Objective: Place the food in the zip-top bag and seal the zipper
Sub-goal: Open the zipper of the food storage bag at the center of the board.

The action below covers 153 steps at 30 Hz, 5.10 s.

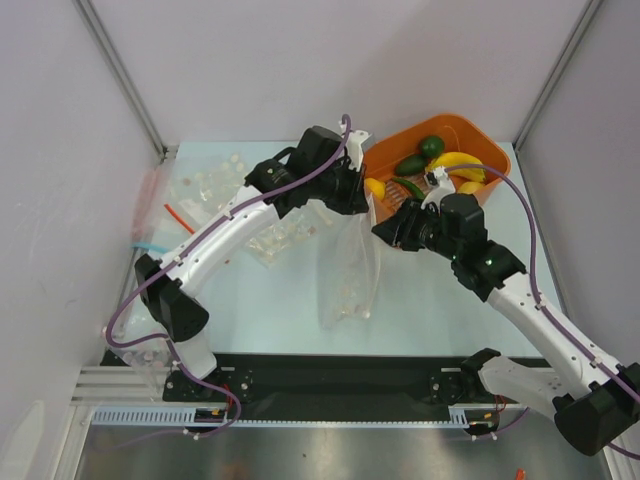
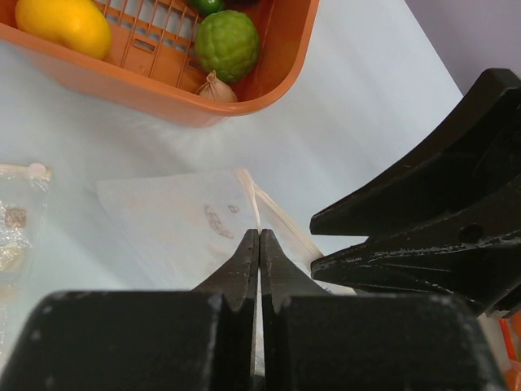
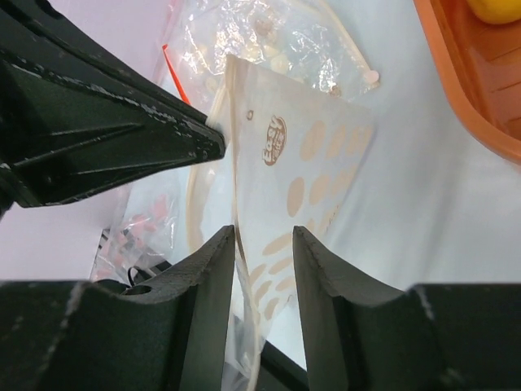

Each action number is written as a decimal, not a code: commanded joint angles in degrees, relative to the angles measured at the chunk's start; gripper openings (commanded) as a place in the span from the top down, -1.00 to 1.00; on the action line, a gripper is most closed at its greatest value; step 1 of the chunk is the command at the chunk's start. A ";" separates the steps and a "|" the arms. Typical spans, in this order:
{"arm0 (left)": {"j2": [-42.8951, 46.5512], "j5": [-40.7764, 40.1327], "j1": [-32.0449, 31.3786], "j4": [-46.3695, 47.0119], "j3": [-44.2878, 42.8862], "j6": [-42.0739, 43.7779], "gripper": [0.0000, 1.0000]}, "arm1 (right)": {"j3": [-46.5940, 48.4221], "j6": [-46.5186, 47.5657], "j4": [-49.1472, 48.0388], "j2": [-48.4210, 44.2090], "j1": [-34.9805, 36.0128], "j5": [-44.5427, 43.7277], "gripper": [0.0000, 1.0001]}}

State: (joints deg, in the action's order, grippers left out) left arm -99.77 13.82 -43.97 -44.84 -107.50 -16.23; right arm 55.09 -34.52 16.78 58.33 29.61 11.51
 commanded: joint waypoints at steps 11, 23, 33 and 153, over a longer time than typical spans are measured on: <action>0.89 -0.29 0.99 0.37 -4.03 0.06 0.99 | -1.39 0.95 -1.75 -0.85 1.06 4.58 0.27; 1.06 -0.64 0.55 -0.95 -4.12 -1.17 0.55 | 1.42 2.36 -0.08 1.53 2.65 5.02 1.00; 8.26 -6.52 -4.28 1.33 4.40 -4.60 -0.22 | 8.36 -1.07 3.00 3.82 2.91 0.37 1.00; 1.07 -31.93 3.89 -15.54 -11.94 7.70 0.99 | 19.34 8.33 6.24 15.66 -13.16 0.20 -0.41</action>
State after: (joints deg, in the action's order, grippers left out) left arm -98.24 -17.80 -40.53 -61.25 -115.48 -10.22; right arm 70.78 -27.03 22.41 69.17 18.68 14.46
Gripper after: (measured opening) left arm 0.011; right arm 0.718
